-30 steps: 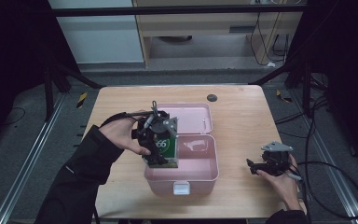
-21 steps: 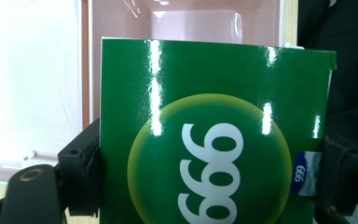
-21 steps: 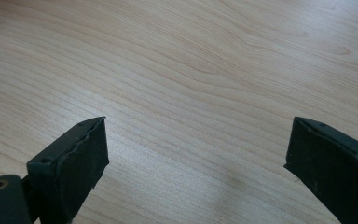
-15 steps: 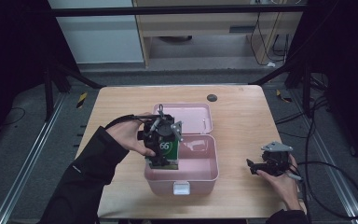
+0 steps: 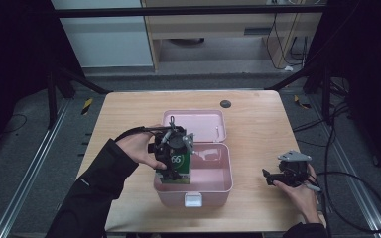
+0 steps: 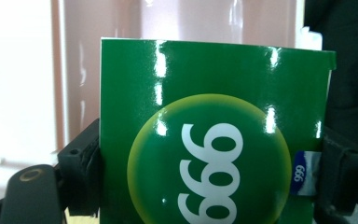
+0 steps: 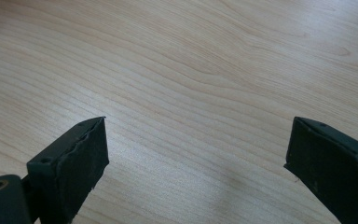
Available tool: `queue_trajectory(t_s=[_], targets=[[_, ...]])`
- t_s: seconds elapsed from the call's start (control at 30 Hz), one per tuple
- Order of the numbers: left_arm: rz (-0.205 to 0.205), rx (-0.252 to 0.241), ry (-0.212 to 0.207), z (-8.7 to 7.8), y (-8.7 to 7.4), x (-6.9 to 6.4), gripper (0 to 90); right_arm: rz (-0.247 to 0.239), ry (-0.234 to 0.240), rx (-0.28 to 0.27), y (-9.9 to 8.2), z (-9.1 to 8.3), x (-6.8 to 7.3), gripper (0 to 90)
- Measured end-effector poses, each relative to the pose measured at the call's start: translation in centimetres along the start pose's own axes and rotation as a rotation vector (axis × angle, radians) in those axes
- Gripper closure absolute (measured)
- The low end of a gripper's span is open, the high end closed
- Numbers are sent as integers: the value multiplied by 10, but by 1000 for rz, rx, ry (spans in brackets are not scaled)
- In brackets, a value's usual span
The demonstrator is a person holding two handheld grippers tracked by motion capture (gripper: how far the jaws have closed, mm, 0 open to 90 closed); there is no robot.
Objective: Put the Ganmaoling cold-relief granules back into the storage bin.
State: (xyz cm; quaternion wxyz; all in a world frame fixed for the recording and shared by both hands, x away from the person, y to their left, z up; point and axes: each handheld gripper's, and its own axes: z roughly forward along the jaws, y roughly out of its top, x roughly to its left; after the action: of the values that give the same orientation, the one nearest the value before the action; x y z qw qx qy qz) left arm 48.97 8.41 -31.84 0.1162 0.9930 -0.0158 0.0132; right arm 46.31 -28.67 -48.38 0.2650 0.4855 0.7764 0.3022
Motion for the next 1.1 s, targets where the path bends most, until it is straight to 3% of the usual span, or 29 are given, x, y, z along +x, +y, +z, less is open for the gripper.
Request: queue_trajectory(t_s=[0.13, 0.33, 0.57, 1.1], targets=[[-1, 35, 17, 6, -1, 1, 145, -2, 1, 1, 0, 0, 0, 58], [-4, 8, 3, 12, -6, 1, 145, -3, 0, 2, 0, 0, 0, 58], [-12, 17, -5, 27, -13, 1, 145, -7, 0, 4, 0, 1, 1, 58], [-12, 13, -4, 40, -21, -2, 144, -10, -1, 5, 0, 1, 1, 58]])
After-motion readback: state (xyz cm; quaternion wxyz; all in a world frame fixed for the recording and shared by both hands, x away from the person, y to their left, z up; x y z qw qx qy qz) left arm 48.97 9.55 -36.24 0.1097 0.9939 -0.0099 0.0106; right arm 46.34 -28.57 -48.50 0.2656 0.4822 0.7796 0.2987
